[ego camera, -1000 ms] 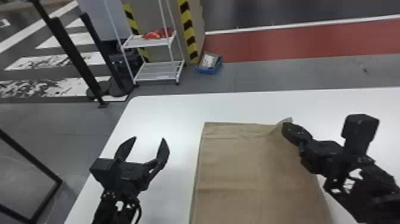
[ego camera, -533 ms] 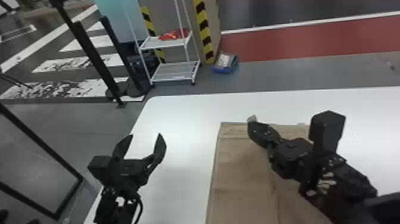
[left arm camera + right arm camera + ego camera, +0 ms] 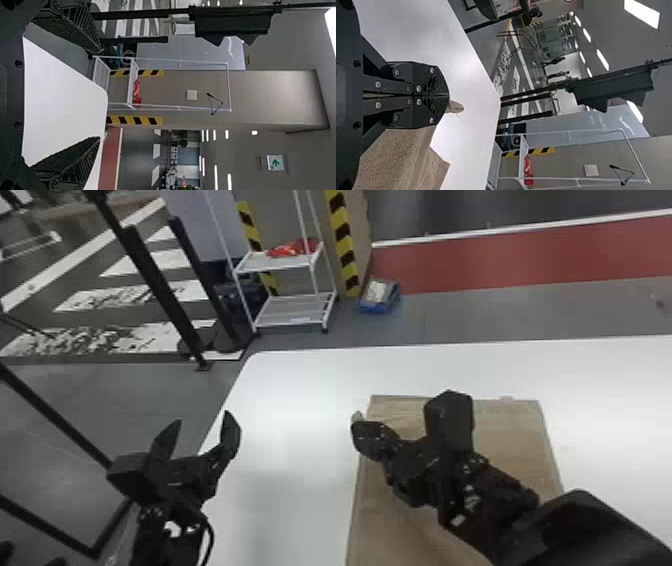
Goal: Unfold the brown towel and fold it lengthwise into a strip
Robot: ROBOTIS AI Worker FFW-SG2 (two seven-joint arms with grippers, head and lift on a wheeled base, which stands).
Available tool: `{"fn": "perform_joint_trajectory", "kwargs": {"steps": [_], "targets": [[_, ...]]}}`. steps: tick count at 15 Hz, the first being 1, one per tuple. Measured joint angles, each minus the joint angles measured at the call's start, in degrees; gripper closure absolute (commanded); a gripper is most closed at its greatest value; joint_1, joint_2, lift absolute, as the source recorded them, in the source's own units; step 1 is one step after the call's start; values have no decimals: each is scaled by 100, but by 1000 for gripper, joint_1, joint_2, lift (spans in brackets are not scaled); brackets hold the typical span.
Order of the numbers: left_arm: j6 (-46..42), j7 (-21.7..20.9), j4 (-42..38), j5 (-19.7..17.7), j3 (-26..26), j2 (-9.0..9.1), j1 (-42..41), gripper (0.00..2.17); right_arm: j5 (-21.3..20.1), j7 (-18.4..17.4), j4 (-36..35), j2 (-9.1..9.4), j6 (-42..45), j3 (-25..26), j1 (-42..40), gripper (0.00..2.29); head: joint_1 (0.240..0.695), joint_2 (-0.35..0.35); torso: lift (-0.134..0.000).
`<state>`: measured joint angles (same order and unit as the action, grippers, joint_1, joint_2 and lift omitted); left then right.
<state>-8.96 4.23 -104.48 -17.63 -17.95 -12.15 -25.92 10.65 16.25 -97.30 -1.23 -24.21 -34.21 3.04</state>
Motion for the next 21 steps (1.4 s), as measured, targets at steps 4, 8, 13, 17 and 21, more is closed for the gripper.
{"fn": "perform_joint_trajectory", "kwargs": {"steps": [4,8,13,17,21], "targets": [[10,-1,12,0,10,16,0,100,0,347,426,60,-111,-283,240,22,695,350,-125],[-2,-30,48,6,28,28,5,90,75,503,388,44,-1,-152,116,22,695,350,-125],[58,-370,87,11,8,-33,51,93,-144,578,-464,-289,64,907,-350,36,695,350,-125],[223,-838,194,28,-14,-105,152,97,-1239,809,-1110,-743,19,1855,-631,56,695,350,-125],[331,-1808,347,207,-85,-301,303,97,-2099,1178,-1357,-1200,31,2565,-751,60,695,332,-125]]}}
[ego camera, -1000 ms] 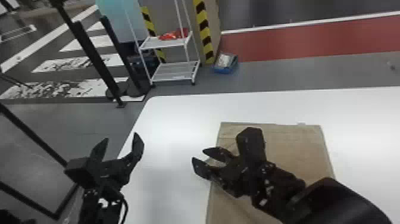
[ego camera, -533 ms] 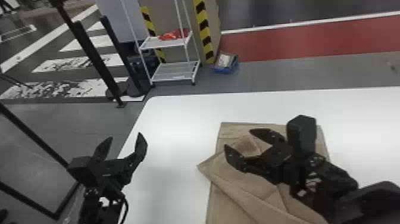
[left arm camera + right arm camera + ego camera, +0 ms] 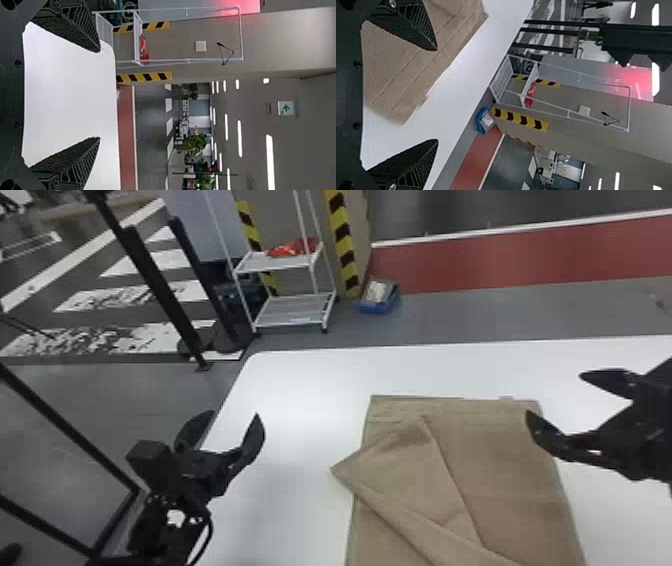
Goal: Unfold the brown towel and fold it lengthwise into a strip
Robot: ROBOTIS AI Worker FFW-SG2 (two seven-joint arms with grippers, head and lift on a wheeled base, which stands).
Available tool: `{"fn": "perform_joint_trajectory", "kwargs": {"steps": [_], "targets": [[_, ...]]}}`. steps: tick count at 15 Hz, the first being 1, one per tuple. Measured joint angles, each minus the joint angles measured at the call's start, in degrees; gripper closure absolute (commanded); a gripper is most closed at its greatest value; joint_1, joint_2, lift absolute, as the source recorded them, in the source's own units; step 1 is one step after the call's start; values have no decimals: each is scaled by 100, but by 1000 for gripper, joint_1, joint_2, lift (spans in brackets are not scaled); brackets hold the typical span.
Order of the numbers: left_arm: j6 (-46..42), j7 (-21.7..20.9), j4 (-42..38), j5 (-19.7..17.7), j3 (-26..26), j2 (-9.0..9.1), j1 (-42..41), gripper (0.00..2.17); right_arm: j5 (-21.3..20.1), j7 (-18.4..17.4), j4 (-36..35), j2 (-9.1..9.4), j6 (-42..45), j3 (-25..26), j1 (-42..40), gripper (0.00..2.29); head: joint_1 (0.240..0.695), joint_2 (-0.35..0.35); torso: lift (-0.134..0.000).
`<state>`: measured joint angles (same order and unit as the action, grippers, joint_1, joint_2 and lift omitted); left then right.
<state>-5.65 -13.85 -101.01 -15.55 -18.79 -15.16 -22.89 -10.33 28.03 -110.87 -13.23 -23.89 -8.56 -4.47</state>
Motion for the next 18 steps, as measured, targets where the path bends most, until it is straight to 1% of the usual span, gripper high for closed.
{"fn": "perform_joint_trajectory", "kwargs": {"steps": [1,3,4,5,6,7,8,10,11,12,14,16,18], "targets": [[17,-271,23,96,-39,-92,11,97,-163,2,-23,-193,-26,141,-22,60,695,280,-125],[46,-823,35,246,-147,-268,-19,100,-277,-4,-81,-544,-49,559,-187,63,695,223,-125],[51,-1248,43,310,-205,-362,-43,110,-289,-8,-91,-678,-21,863,-325,63,695,187,-125],[51,-1791,80,380,-243,-475,-49,134,-292,-8,-87,-747,15,1174,-452,63,695,153,-125],[51,-2129,121,431,-254,-576,-35,147,-284,-3,-78,-783,42,1421,-548,63,695,120,-125],[56,-2299,145,511,-240,-655,-14,147,-249,3,-78,-816,62,1663,-639,63,695,61,-125],[90,-2400,135,684,-190,-713,4,154,-165,23,-96,-842,80,1960,-743,63,695,31,-125],[466,-2610,-66,1138,-63,-802,43,208,60,45,-128,-831,138,2513,-956,63,695,-30,-125],[855,-2833,-244,1473,27,-850,94,208,195,46,-164,-793,180,2819,-1105,63,695,-55,-125],[1133,-2966,-377,1771,117,-872,141,211,307,48,-197,-769,204,3035,-1213,63,695,-104,-125],[1528,-3154,-621,2531,437,-970,264,218,562,122,-300,-722,228,3502,-1452,63,695,-150,-125],[1708,-3411,-716,2938,646,-1102,394,275,674,186,-408,-633,231,3796,-1598,63,695,-183,-125],[1901,-3648,-866,3294,774,-1242,474,275,833,195,-464,-579,231,3998,-1673,63,695,-209,-125]]}}
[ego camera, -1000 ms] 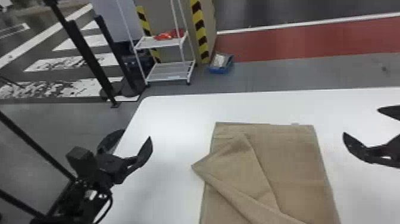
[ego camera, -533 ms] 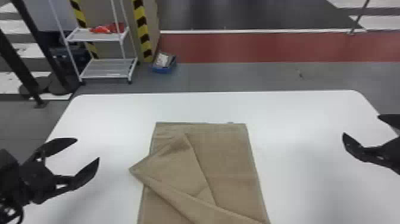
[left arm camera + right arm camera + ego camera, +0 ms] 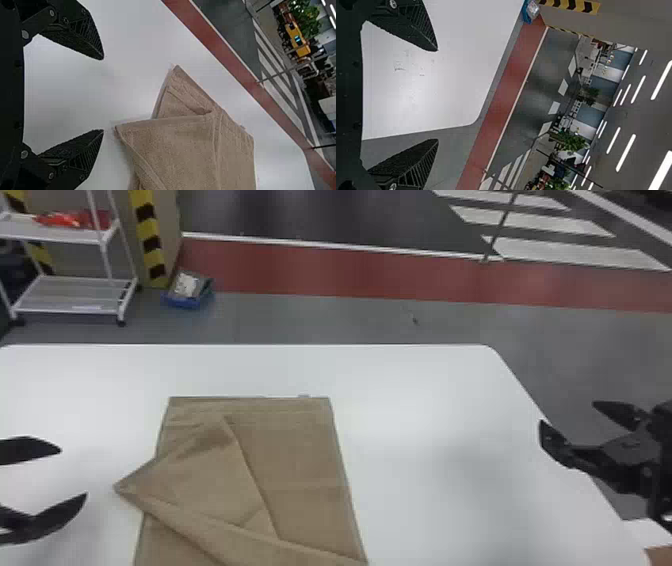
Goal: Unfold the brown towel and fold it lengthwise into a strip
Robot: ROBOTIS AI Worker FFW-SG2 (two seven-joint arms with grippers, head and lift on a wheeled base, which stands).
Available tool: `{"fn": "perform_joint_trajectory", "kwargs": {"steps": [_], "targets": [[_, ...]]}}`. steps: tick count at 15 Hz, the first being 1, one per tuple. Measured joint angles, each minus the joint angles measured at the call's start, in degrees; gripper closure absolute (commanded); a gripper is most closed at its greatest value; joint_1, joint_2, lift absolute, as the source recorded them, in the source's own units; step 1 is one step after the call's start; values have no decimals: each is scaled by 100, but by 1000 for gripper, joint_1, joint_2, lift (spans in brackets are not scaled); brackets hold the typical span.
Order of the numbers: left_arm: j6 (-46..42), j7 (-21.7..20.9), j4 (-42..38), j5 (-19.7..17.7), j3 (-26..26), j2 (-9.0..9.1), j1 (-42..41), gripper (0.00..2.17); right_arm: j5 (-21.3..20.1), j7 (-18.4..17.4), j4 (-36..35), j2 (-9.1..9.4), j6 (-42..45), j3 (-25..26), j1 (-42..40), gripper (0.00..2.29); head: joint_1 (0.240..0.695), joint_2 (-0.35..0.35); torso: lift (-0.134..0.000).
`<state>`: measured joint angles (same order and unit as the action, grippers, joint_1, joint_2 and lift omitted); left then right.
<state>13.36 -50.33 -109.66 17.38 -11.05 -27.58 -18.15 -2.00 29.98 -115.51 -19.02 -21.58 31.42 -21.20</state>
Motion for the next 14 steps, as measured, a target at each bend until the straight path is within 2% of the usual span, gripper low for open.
{"fn": "perform_joint_trajectory", "kwargs": {"steps": [4,9,13,14], "targets": [[83,-373,-286,444,157,-244,-34,275,162,-4,-30,48,-19,148,-14,60,695,-224,-125],[329,-815,-450,1214,842,-376,202,275,235,-11,-24,106,-53,100,70,56,695,-262,-125],[378,-830,-502,1634,1311,-422,417,333,243,-10,-21,167,-61,207,66,56,695,-292,-125],[380,-835,-501,1699,1375,-423,458,424,245,-9,-21,188,-56,234,64,56,695,-301,-125]]}}
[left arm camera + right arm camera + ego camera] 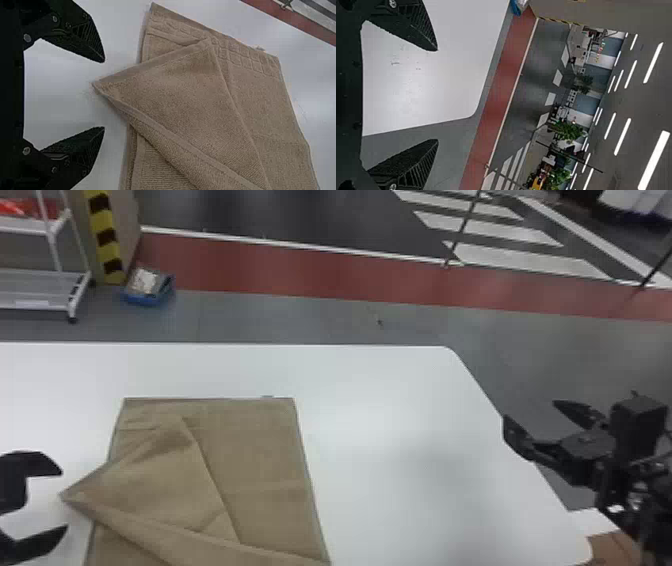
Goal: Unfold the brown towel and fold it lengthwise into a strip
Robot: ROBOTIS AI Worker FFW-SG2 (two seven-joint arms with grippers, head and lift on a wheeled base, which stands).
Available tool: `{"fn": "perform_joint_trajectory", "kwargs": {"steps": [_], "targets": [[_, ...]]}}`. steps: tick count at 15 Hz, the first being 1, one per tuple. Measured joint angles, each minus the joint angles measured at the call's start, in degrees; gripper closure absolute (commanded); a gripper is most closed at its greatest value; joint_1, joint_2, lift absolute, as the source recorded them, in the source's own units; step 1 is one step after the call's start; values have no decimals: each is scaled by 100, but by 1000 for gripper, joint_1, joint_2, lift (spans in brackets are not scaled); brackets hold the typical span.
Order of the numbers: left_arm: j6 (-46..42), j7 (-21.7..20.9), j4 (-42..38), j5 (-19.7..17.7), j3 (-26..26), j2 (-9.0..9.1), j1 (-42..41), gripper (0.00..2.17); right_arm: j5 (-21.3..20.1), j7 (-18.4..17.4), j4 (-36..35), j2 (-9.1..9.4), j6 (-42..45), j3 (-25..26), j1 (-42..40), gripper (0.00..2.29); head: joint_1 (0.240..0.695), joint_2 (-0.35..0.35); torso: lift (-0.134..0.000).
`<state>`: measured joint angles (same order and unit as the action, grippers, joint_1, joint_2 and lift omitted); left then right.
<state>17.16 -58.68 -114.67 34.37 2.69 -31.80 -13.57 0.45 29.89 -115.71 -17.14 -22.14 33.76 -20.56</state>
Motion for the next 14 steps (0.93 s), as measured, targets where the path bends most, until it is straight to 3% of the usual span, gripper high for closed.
{"fn": "perform_joint_trajectory", "kwargs": {"steps": [4,10,14], "targets": [[-5,-3,65,149,63,-9,69,697,25,0,1,27,3,33,-1,56,695,-301,-125],[-37,-69,77,227,138,-10,74,697,26,2,-3,44,19,18,8,56,695,-303,-125],[-65,-65,75,476,315,-10,125,697,26,2,-6,53,39,33,13,56,695,-311,-125]]}}
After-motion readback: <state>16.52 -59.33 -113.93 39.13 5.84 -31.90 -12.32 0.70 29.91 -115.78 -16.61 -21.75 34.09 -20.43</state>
